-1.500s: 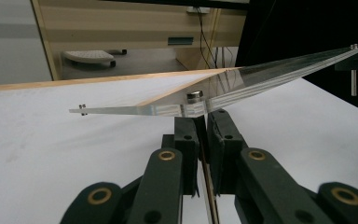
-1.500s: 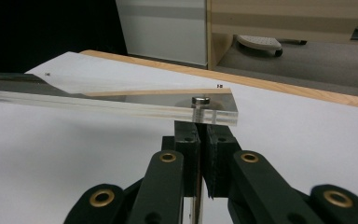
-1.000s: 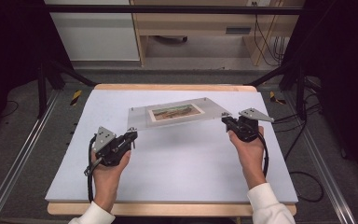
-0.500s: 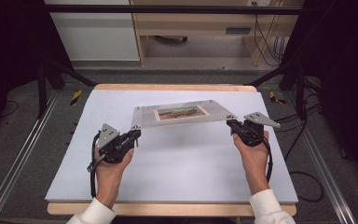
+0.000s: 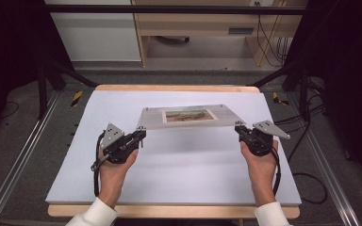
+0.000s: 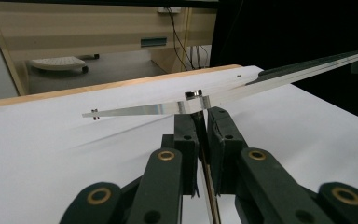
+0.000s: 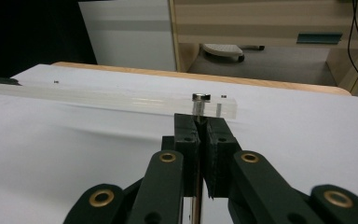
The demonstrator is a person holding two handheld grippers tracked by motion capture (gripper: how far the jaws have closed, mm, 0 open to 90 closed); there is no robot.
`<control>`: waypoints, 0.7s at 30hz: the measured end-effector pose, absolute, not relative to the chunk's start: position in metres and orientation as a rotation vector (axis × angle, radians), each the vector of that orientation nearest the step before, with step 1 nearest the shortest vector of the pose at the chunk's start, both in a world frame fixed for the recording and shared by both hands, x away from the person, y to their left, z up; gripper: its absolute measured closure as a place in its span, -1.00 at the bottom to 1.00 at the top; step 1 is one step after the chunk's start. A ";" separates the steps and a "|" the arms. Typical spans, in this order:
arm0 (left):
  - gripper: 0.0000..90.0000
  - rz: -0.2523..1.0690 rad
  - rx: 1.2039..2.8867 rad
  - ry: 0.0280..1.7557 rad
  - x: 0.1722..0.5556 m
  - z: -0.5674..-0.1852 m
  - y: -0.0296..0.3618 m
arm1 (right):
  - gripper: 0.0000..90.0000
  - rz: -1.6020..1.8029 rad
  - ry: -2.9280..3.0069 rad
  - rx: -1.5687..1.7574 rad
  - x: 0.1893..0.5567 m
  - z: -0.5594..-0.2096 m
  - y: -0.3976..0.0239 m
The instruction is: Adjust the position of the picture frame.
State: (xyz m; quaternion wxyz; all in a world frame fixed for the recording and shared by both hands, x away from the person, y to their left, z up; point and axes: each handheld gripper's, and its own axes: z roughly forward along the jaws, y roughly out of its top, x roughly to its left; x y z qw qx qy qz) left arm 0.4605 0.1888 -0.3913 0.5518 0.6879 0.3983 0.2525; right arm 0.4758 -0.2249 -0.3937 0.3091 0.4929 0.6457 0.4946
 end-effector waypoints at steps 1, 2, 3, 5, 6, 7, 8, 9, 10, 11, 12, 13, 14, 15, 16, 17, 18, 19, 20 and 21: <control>0.82 0.596 1.628 0.941 0.460 -0.392 0.189 | 0.90 1.314 1.702 1.305 0.474 -0.394 -0.224; 0.82 0.596 1.630 0.941 0.460 -0.392 0.189 | 0.90 1.312 1.701 1.304 0.472 -0.395 -0.224; 0.82 0.595 1.629 0.943 0.460 -0.393 0.190 | 0.90 1.311 1.697 1.304 0.471 -0.395 -0.224; 0.82 0.593 1.633 0.941 0.460 -0.394 0.190 | 0.90 1.307 1.694 1.302 0.467 -0.396 -0.223; 0.82 0.593 1.634 0.941 0.459 -0.394 0.191 | 0.90 1.311 1.695 1.299 0.466 -0.397 -0.223; 0.82 0.592 1.635 0.940 0.459 -0.395 0.191 | 0.90 1.313 1.693 1.305 0.465 -0.397 -0.223; 0.82 0.593 1.636 0.939 0.459 -0.395 0.191 | 0.90 1.311 1.691 1.308 0.463 -0.398 -0.222; 0.82 0.593 1.638 0.939 0.459 -0.396 0.191 | 0.90 1.306 1.690 1.305 0.462 -0.399 -0.222; 0.82 0.593 1.640 0.939 0.459 -0.397 0.192 | 0.90 1.309 1.686 1.307 0.460 -0.400 -0.221; 0.82 0.591 1.642 0.939 0.458 -0.398 0.192 | 0.90 1.308 1.685 1.312 0.458 -0.401 -0.221; 0.82 0.589 1.641 0.940 0.458 -0.399 0.192 | 0.90 1.307 1.682 1.314 0.457 -0.402 -0.221; 0.82 0.587 1.643 0.939 0.458 -0.400 0.193 | 0.89 1.305 1.686 1.321 0.455 -0.403 -0.220; 0.82 0.584 1.642 0.940 0.457 -0.401 0.193 | 0.89 1.305 1.683 1.320 0.454 -0.404 -0.220; 0.82 0.584 1.641 0.941 0.456 -0.403 0.193 | 0.90 1.304 1.683 1.321 0.453 -0.405 -0.220; 0.82 0.583 1.640 0.942 0.456 -0.404 0.193 | 0.90 1.303 1.678 1.329 0.452 -0.406 -0.219; 0.82 0.582 1.640 0.943 0.456 -0.405 0.194 | 0.90 1.304 1.677 1.325 0.451 -0.407 -0.219; 0.82 0.579 1.640 0.944 0.455 -0.406 0.194 | 0.89 1.297 1.679 1.328 0.450 -0.407 -0.218; 0.82 0.579 1.641 0.944 0.455 -0.407 0.195 | 0.89 1.292 1.676 1.325 0.449 -0.408 -0.217; 0.82 0.578 1.642 0.945 0.455 -0.408 0.196 | 0.89 1.289 1.679 1.324 0.447 -0.409 -0.216; 0.82 0.577 1.641 0.947 0.455 -0.409 0.196 | 0.89 1.281 1.680 1.320 0.446 -0.409 -0.215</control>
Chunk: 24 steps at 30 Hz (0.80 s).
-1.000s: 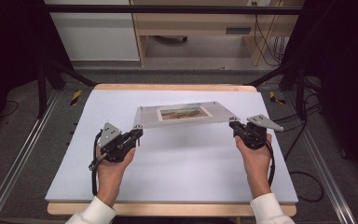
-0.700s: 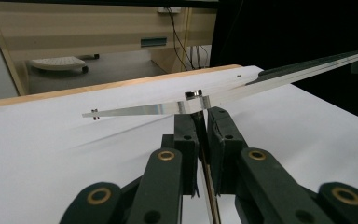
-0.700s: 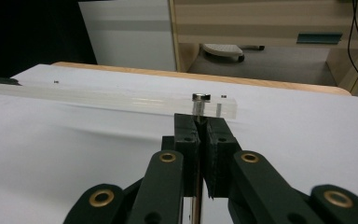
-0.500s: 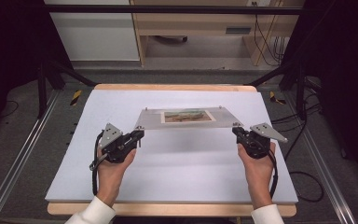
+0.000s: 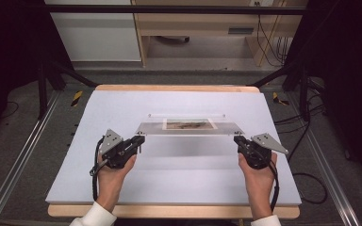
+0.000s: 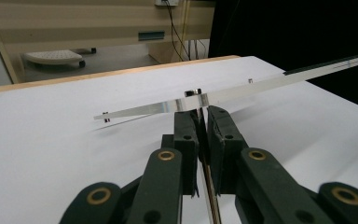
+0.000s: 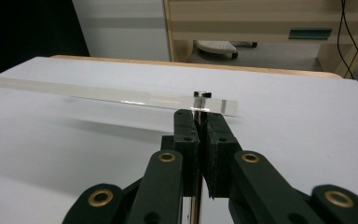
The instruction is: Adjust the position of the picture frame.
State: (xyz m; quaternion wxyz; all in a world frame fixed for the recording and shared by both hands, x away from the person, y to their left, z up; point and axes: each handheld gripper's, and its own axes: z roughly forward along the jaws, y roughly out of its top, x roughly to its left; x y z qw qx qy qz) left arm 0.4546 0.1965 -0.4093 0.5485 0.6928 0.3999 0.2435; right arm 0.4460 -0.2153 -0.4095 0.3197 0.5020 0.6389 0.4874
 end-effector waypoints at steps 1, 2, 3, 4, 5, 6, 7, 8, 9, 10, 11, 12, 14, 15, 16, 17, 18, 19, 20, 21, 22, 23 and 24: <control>0.82 0.575 1.644 0.947 0.454 -0.410 0.197 | 0.89 1.280 1.679 1.322 0.445 -0.410 -0.215; 0.82 0.574 1.641 0.947 0.454 -0.411 0.198 | 0.89 1.285 1.677 1.323 0.444 -0.411 -0.214; 0.82 0.574 1.642 0.947 0.453 -0.411 0.198 | 0.89 1.285 1.676 1.325 0.443 -0.412 -0.213; 0.82 0.573 1.640 0.947 0.453 -0.412 0.199 | 0.89 1.286 1.674 1.325 0.442 -0.413 -0.213; 0.82 0.572 1.640 0.946 0.452 -0.413 0.200 | 0.89 1.284 1.676 1.328 0.441 -0.414 -0.212; 0.82 0.571 1.639 0.947 0.451 -0.413 0.200 | 0.89 1.286 1.675 1.326 0.440 -0.415 -0.212; 0.82 0.569 1.638 0.949 0.451 -0.414 0.201 | 0.89 1.283 1.675 1.326 0.439 -0.416 -0.211; 0.82 0.570 1.638 0.948 0.450 -0.414 0.201 | 0.88 1.280 1.676 1.327 0.438 -0.417 -0.210; 0.82 0.569 1.639 0.949 0.450 -0.414 0.202 | 0.88 1.282 1.676 1.329 0.438 -0.417 -0.210; 0.82 0.570 1.637 0.949 0.450 -0.415 0.202 | 0.88 1.286 1.676 1.330 0.437 -0.418 -0.209; 0.82 0.572 1.636 0.949 0.450 -0.415 0.203 | 0.88 1.285 1.669 1.328 0.436 -0.419 -0.209; 0.82 0.572 1.635 0.949 0.449 -0.415 0.203 | 0.89 1.286 1.668 1.332 0.435 -0.419 -0.208; 0.82 0.574 1.635 0.950 0.449 -0.415 0.204 | 0.88 1.285 1.667 1.331 0.434 -0.419 -0.207; 0.82 0.575 1.635 0.951 0.449 -0.416 0.204 | 0.88 1.286 1.664 1.330 0.434 -0.420 -0.206; 0.82 0.576 1.636 0.953 0.449 -0.417 0.204 | 0.88 1.285 1.666 1.331 0.434 -0.420 -0.206; 0.82 0.575 1.638 0.955 0.448 -0.418 0.205 | 0.88 1.287 1.665 1.331 0.433 -0.420 -0.206; 0.82 0.572 1.640 0.958 0.448 -0.419 0.205 | 0.89 1.284 1.668 1.327 0.433 -0.421 -0.205; 0.82 0.573 1.642 0.961 0.448 -0.420 0.206 | 0.89 1.284 1.668 1.331 0.433 -0.421 -0.205; 0.82 0.574 1.645 0.963 0.447 -0.421 0.206 | 0.89 1.285 1.666 1.329 0.432 -0.422 -0.204; 0.82 0.575 1.648 0.965 0.447 -0.422 0.206 | 0.89 1.278 1.669 1.328 0.431 -0.422 -0.203; 0.82 0.576 1.651 0.967 0.446 -0.422 0.206 | 0.89 1.280 1.670 1.328 0.431 -0.423 -0.203; 0.82 0.581 1.660 0.969 0.445 -0.424 0.206 | 0.89 1.280 1.670 1.334 0.430 -0.423 -0.202; 0.82 0.582 1.661 0.972 0.444 -0.425 0.205 | 0.89 1.272 1.673 1.336 0.429 -0.425 -0.202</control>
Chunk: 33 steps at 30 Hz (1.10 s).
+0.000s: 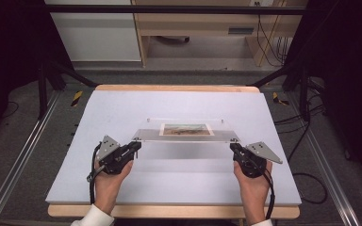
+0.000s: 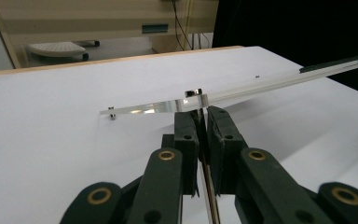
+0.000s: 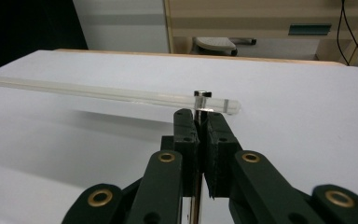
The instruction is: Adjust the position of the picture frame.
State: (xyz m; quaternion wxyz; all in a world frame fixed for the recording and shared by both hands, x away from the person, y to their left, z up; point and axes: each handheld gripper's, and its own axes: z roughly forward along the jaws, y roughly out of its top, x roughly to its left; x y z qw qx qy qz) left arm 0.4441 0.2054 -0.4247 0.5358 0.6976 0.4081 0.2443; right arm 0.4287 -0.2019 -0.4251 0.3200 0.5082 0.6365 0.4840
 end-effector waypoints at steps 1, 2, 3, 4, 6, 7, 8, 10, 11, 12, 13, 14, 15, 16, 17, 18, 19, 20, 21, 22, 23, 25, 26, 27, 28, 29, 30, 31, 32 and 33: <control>0.82 0.584 1.667 0.973 0.444 -0.426 0.206 | 0.89 1.271 1.675 1.338 0.428 -0.426 -0.202; 0.83 0.580 1.666 0.980 0.443 -0.427 0.206 | 0.89 1.269 1.676 1.342 0.427 -0.427 -0.201; 0.83 0.579 1.672 0.980 0.442 -0.428 0.206 | 0.89 1.264 1.682 1.343 0.426 -0.428 -0.201; 0.83 0.580 1.683 0.985 0.441 -0.430 0.206 | 0.89 1.263 1.682 1.346 0.425 -0.430 -0.200; 0.83 0.576 1.702 0.995 0.438 -0.433 0.206 | 0.89 1.260 1.692 1.362 0.423 -0.432 -0.200; 0.83 0.575 1.712 1.000 0.436 -0.436 0.207 | 0.89 1.256 1.695 1.369 0.421 -0.435 -0.199; 0.84 0.569 1.723 1.005 0.435 -0.438 0.207 | 0.89 1.259 1.708 1.391 0.418 -0.441 -0.198; 0.84 0.542 1.737 1.016 0.433 -0.443 0.209 | 0.89 1.258 1.715 1.399 0.417 -0.443 -0.198; 0.85 0.524 1.739 1.027 0.432 -0.446 0.209 | 0.89 1.248 1.723 1.409 0.416 -0.446 -0.197; 0.86 0.507 1.737 1.038 0.431 -0.449 0.209 | 0.89 1.245 1.729 1.414 0.416 -0.448 -0.198; 0.86 0.501 1.745 1.043 0.431 -0.451 0.209 | 0.89 1.242 1.733 1.429 0.415 -0.451 -0.198; 0.87 0.496 1.763 1.050 0.431 -0.452 0.209 | 0.89 1.239 1.737 1.436 0.414 -0.453 -0.198; 0.87 0.498 1.771 1.051 0.430 -0.453 0.209 | 0.89 1.240 1.743 1.452 0.413 -0.457 -0.198; 0.87 0.495 1.775 1.052 0.430 -0.454 0.209 | 0.89 1.240 1.745 1.456 0.413 -0.458 -0.198; 0.87 0.491 1.780 1.053 0.430 -0.455 0.209 | 0.89 1.235 1.752 1.460 0.412 -0.459 -0.198; 0.87 0.486 1.781 1.055 0.430 -0.456 0.209 | 0.89 1.232 1.756 1.456 0.412 -0.460 -0.198; 0.87 0.485 1.785 1.055 0.430 -0.457 0.209 | 0.89 1.232 1.761 1.460 0.412 -0.460 -0.198; 0.87 0.481 1.797 1.058 0.429 -0.458 0.209 | 0.89 1.229 1.768 1.460 0.412 -0.461 -0.198; 0.87 0.479 1.801 1.061 0.429 -0.459 0.209 | 0.89 1.230 1.772 1.457 0.413 -0.463 -0.199; 0.87 0.480 1.809 1.064 0.428 -0.460 0.208 | 0.89 1.232 1.776 1.466 0.412 -0.464 -0.199; 0.87 0.481 1.815 1.065 0.428 -0.461 0.208 | 0.89 1.229 1.784 1.472 0.412 -0.466 -0.199; 0.87 0.480 1.827 1.068 0.427 -0.463 0.207 | 0.89 1.218 1.797 1.472 0.412 -0.468 -0.200; 0.87 0.480 1.833 1.068 0.427 -0.463 0.207 | 0.89 1.217 1.800 1.473 0.412 -0.468 -0.200; 0.87 0.479 1.841 1.071 0.427 -0.464 0.207 | 0.88 1.214 1.807 1.473 0.412 -0.469 -0.200; 0.87 0.478 1.853 1.070 0.426 -0.465 0.207 | 0.88 1.209 1.812 1.474 0.412 -0.470 -0.200; 0.87 0.477 1.860 1.072 0.426 -0.465 0.206 | 0.88 1.206 1.820 1.475 0.412 -0.471 -0.201; 0.87 0.480 1.865 1.073 0.425 -0.466 0.206 | 0.88 1.201 1.821 1.478 0.412 -0.472 -0.201; 0.87 0.478 1.870 1.075 0.425 -0.467 0.205 | 0.88 1.200 1.830 1.481 0.412 -0.473 -0.201; 0.87 0.480 1.874 1.077 0.425 -0.468 0.205 | 0.88 1.199 1.834 1.482 0.412 -0.473 -0.201; 0.87 0.480 1.885 1.076 0.425 -0.468 0.205 | 0.88 1.192 1.840 1.486 0.412 -0.474 -0.201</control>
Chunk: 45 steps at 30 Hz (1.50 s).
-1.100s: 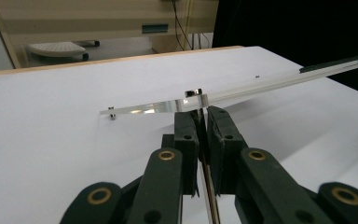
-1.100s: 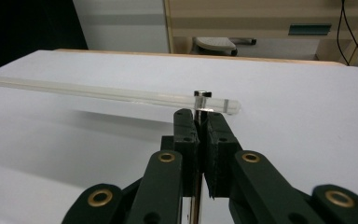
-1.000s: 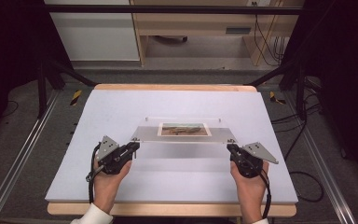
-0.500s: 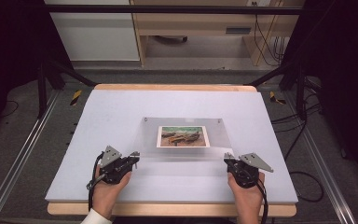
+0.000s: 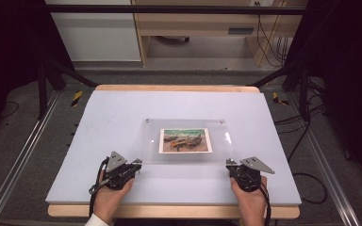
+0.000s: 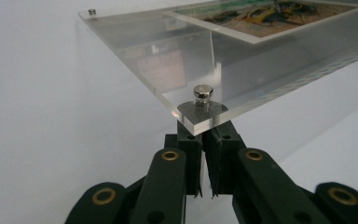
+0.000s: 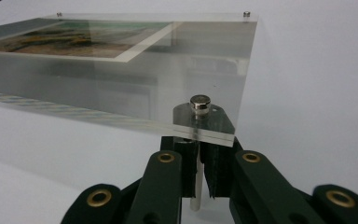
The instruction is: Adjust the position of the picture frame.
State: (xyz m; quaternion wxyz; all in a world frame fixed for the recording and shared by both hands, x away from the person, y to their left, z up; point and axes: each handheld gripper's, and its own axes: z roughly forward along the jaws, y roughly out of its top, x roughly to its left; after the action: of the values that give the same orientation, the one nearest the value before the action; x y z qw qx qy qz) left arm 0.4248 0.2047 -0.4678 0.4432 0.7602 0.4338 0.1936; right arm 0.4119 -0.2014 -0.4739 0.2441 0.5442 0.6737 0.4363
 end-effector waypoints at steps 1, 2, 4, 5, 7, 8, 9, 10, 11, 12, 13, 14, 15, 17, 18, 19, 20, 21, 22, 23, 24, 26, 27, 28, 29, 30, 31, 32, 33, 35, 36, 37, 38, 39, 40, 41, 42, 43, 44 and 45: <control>0.87 0.479 1.887 1.080 0.425 -0.468 0.204 | 0.88 1.191 1.843 1.490 0.412 -0.475 -0.202; 0.86 0.477 1.893 1.079 0.425 -0.469 0.204 | 0.88 1.189 1.847 1.496 0.412 -0.475 -0.202; 0.87 0.465 1.897 1.079 0.425 -0.469 0.204 | 0.88 1.179 1.852 1.496 0.413 -0.476 -0.202; 0.87 0.464 1.899 1.079 0.424 -0.470 0.203 | 0.88 1.178 1.853 1.499 0.413 -0.477 -0.202; 0.87 0.463 1.907 1.078 0.424 -0.470 0.203 | 0.88 1.176 1.857 1.501 0.413 -0.477 -0.203; 0.87 0.462 1.908 1.077 0.424 -0.470 0.203 | 0.88 1.176 1.855 1.502 0.413 -0.477 -0.203; 0.87 0.463 1.908 1.077 0.424 -0.470 0.202 | 0.88 1.174 1.856 1.502 0.413 -0.477 -0.203; 0.87 0.461 1.909 1.075 0.424 -0.470 0.202 | 0.89 1.174 1.857 1.501 0.413 -0.477 -0.203; 0.87 0.460 1.910 1.075 0.425 -0.470 0.203 | 0.89 1.172 1.857 1.498 0.413 -0.477 -0.203; 0.87 0.460 1.910 1.075 0.424 -0.470 0.202 | 0.89 1.171 1.859 1.499 0.414 -0.477 -0.203; 0.87 0.463 1.911 1.075 0.424 -0.470 0.202 | 0.89 1.171 1.858 1.498 0.414 -0.477 -0.203; 0.87 0.467 1.912 1.074 0.424 -0.470 0.202 | 0.89 1.171 1.858 1.497 0.414 -0.477 -0.203; 0.86 0.470 1.913 1.072 0.424 -0.470 0.202 | 0.89 1.171 1.858 1.495 0.414 -0.477 -0.203; 0.86 0.474 1.913 1.071 0.424 -0.470 0.201 | 0.88 1.170 1.858 1.496 0.414 -0.478 -0.203; 0.86 0.474 1.915 1.069 0.424 -0.470 0.201 | 0.88 1.170 1.858 1.494 0.414 -0.478 -0.203; 0.86 0.476 1.917 1.068 0.424 -0.470 0.202 | 0.88 1.170 1.858 1.495 0.414 -0.478 -0.203; 0.86 0.474 1.917 1.068 0.424 -0.470 0.202 | 0.88 1.172 1.859 1.496 0.414 -0.478 -0.203; 0.86 0.472 1.917 1.068 0.424 -0.470 0.202 | 0.87 1.174 1.861 1.496 0.414 -0.478 -0.204; 0.86 0.469 1.918 1.068 0.425 -0.470 0.202 | 0.86 1.178 1.862 1.499 0.414 -0.478 -0.204; 0.85 0.466 1.920 1.066 0.425 -0.470 0.202 | 0.83 1.179 1.864 1.500 0.414 -0.478 -0.204; 0.80 0.464 1.920 1.066 0.425 -0.470 0.202 | 0.77 1.178 1.872 1.496 0.414 -0.477 -0.205; 0.64 0.463 1.918 1.061 0.425 -0.470 0.201 | 0.59 1.161 1.876 1.485 0.414 -0.476 -0.205; 0.54 0.470 1.925 1.061 0.425 -0.470 0.201 | 0.48 1.165 1.884 1.483 0.414 -0.476 -0.206; 0.42 0.473 1.925 1.060 0.425 -0.469 0.202 | 0.34 1.164 1.895 1.478 0.413 -0.476 -0.207; 0.35 0.468 1.922 1.059 0.424 -0.468 0.203 | 0.24 1.161 1.910 1.472 0.412 -0.475 -0.207; 0.27 0.466 1.917 1.058 0.423 -0.467 0.204 | 0.14 1.154 1.932 1.475 0.411 -0.475 -0.207; 0.18 0.462 1.911 1.059 0.422 -0.467 0.204 | 0.06 1.150 1.947 1.465 0.410 -0.474 -0.207; 0.09 0.458 1.908 1.060 0.422 -0.466 0.205 | -0.03 1.146 1.959 1.451 0.409 -0.474 -0.208; 0.01 0.446 1.905 1.058 0.422 -0.466 0.206 | -0.10 1.138 1.965 1.445 0.407 -0.473 -0.208; -0.15 0.413 1.890 1.062 0.421 -0.464 0.209 | -0.23 1.128 1.960 1.440 0.404 -0.471 -0.210; -0.24 0.398 1.886 1.061 0.421 -0.463 0.210 | -0.30 1.136 1.957 1.438 0.403 -0.469 -0.211; -0.30 0.386 1.882 1.063 0.421 -0.462 0.211 | -0.36 1.146 1.958 1.437 0.402 -0.468 -0.213; -0.36 0.376 1.876 1.062 0.421 -0.462 0.212 | -0.42 1.148 1.962 1.439 0.401 -0.467 -0.214; -0.42 0.347 1.882 1.055 0.420 -0.460 0.214 | -0.47 1.149 1.963 1.445 0.400 -0.466 -0.215; -0.52 0.322 1.891 1.047 0.420 -0.459 0.214 | -0.50 1.160 1.961 1.447 0.398 -0.465 -0.217; -0.58 0.311 1.887 1.035 0.417 -0.457 0.216 | -0.53 1.162 1.961 1.438 0.398 -0.464 -0.218; -0.64 0.314 1.881 1.019 0.415 -0.455 0.218 | -0.59 1.176 1.959 1.440 0.397 -0.462 -0.220; -0.70 0.316 1.873 1.012 0.414 -0.453 0.219 | -0.61 1.190 1.952 1.437 0.395 -0.459 -0.221; -0.74 0.320 1.873 0.999 0.414 -0.451 0.220 | -0.62 1.202 1.944 1.435 0.395 -0.458 -0.221; -0.78 0.322 1.875 0.987 0.415 -0.450 0.221 | -0.65 1.212 1.933 1.427 0.394 -0.456 -0.222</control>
State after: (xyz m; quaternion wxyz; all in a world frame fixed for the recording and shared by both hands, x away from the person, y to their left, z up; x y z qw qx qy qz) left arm 0.4150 0.2207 -0.4498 0.4788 0.7680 0.4043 0.1320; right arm 0.3937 -0.2223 -0.4557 0.2235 0.5168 0.7002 0.4390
